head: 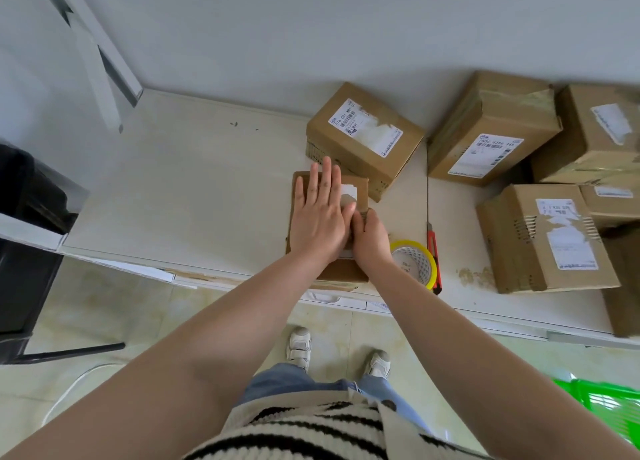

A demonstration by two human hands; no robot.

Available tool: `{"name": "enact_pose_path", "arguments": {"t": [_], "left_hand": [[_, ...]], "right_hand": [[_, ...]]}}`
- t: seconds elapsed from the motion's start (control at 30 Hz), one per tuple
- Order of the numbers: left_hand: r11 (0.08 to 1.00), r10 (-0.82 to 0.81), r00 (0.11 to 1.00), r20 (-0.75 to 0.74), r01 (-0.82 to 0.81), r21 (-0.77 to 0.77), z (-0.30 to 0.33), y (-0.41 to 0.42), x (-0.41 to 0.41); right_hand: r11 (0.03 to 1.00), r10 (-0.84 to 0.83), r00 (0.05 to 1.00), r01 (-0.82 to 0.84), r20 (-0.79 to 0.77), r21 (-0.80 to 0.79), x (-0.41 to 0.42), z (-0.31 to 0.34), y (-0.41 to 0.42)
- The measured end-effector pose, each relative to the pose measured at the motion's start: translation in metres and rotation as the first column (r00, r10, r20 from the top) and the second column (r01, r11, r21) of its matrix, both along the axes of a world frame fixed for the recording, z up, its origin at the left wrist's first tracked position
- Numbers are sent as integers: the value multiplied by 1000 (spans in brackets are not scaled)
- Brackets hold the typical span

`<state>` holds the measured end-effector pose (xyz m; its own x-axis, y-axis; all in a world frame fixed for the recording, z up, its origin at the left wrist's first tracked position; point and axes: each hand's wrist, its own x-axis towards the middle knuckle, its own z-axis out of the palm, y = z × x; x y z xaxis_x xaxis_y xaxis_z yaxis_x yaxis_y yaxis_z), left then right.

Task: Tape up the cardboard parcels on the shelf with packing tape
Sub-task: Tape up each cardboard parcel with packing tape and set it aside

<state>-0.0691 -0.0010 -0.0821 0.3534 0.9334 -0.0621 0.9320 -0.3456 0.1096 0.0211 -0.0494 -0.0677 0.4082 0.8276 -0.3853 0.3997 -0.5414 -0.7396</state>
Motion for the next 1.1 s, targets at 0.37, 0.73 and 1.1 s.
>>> {"name": "enact_pose_path", "arguments": {"t": [0.37,0.73,1.1], "left_hand": [[1000,7,1000,-8,-7,-18,2,1,1],[999,43,998,35,-42,-25,0,-7,-11],[967,139,926,352,-51,-248,14,10,-30]], "right_hand": [[997,-38,995,44,-88,69,-2,-3,0],[996,-93,972,93,-217,-9,-2,1,0],[994,-103,940,111,-325,9,-8,25,-2]]}}
